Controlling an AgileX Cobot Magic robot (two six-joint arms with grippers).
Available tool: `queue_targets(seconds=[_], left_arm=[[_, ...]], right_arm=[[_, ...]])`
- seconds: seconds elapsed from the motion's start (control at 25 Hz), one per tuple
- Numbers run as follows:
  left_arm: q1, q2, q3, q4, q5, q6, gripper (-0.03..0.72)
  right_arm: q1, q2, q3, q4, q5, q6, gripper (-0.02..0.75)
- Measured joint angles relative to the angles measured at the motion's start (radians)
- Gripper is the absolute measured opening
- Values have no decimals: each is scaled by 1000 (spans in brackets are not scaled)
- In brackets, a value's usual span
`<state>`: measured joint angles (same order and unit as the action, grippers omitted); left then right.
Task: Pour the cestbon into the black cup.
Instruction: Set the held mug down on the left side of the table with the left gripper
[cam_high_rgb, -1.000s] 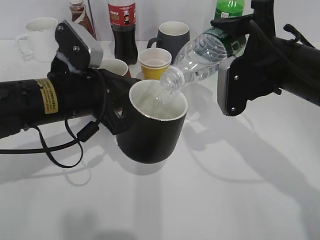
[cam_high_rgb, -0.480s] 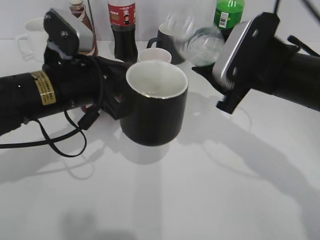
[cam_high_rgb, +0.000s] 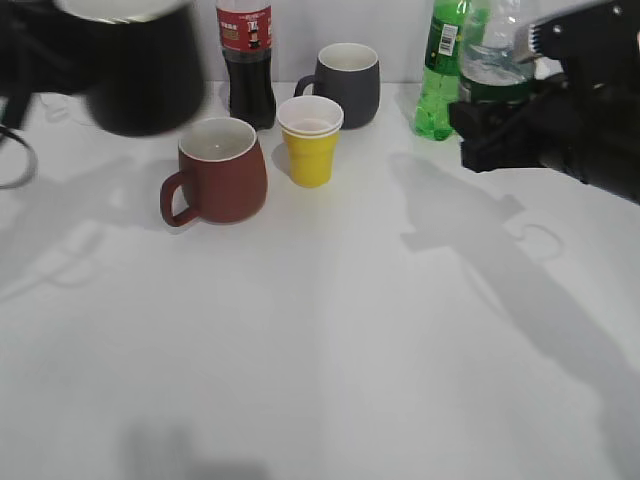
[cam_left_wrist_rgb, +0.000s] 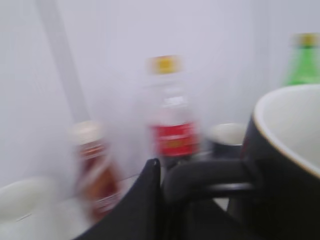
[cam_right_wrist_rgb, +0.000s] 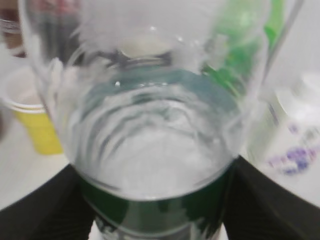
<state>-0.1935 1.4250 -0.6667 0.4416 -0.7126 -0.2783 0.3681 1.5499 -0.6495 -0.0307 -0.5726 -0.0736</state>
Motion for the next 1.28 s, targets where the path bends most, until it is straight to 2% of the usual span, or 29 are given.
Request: queue_targets(seconds=[0.16,0.28,0.4,0.72,1.04,1.12,1.28], left_arm=[[154,16,1,-31,42,0,34],[233,65,2,-36,33,1,33],[277,150,2,-39,0,1,34],[290,409,3,-41,-191,70,34],[290,538,1,-83,-299,88,43],[290,546,0,-83,-308,87,71],[290,547,3,-89,-324,86,213]], right_arm=[[-64,56,0,6,-10,68,491],[-89,130,0,14,-82,101,491],[-90,203,0,14,-184,109,491],[-90,315,0,13,-291,152,491],[-90,316,0,-12,-347,174,491],[-90,316,0,-22,-347,180,491],[-90,316,0,-32,-348,187,491]])
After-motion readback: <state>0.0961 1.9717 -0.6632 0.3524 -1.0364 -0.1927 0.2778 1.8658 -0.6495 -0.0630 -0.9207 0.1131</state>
